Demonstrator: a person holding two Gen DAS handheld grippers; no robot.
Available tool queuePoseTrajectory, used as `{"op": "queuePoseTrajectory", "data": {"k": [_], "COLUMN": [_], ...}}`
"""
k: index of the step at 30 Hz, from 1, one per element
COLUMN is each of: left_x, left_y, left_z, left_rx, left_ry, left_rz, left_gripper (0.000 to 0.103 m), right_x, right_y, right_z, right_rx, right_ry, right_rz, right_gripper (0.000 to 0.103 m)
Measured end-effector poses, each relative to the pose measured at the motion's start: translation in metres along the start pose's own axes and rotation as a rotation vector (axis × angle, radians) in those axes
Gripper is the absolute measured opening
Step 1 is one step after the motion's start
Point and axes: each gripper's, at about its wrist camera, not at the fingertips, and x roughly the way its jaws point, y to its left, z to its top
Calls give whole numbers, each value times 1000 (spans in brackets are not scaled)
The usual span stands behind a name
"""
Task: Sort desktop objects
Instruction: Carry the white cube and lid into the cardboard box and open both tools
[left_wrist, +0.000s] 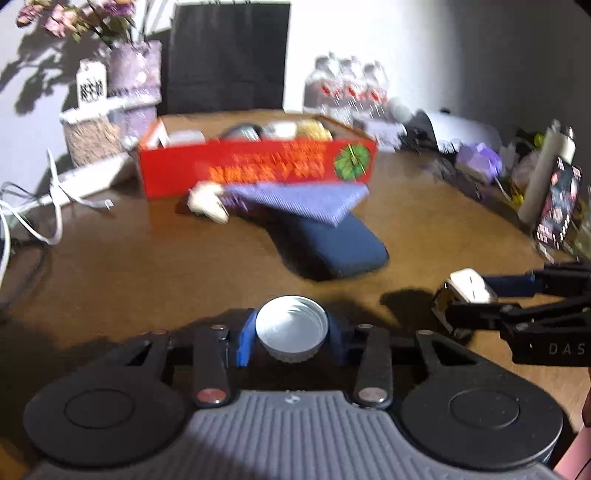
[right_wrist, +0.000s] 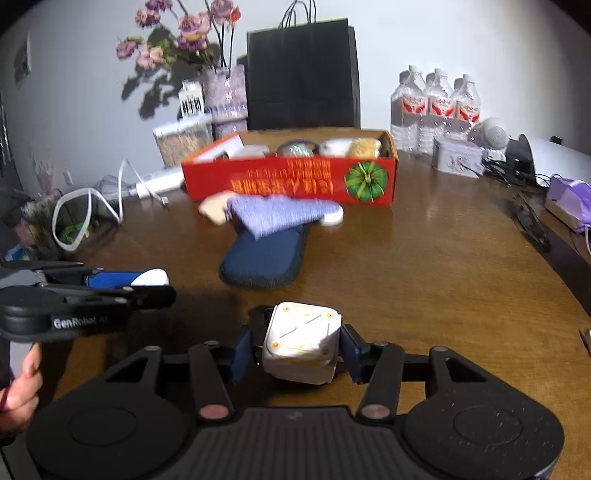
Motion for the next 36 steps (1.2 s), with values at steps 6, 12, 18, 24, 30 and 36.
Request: {"op": "queuePoseTrajectory", "data": {"k": [6,12,18,24,30,36], "left_x": [-4,17,49,116,192,215], "left_y": [25,47,68,95,101,108], "left_z": [61,123,169,211,209,196], "left_rx": [9,7,2,-58,-69,-48], "left_ry": [-110,-178,-161,-42,112,185], "left_rz": [8,49,33,-10,11,37], "left_gripper": [41,41,41,41,41,42], "right_x": [0,25,72,152,236,269], "right_y": [-15,-26,-32,-50,-50,-44], "right_z": [69,146,204,243,245,224], "right_rx": [-17,-22,-23,49,58,44], "right_ry": [-124,-228,-214,-52,165,278], "right_rz": [11,-14,21,46,20,-28], "right_gripper": [50,50,50,50,50,51]}}
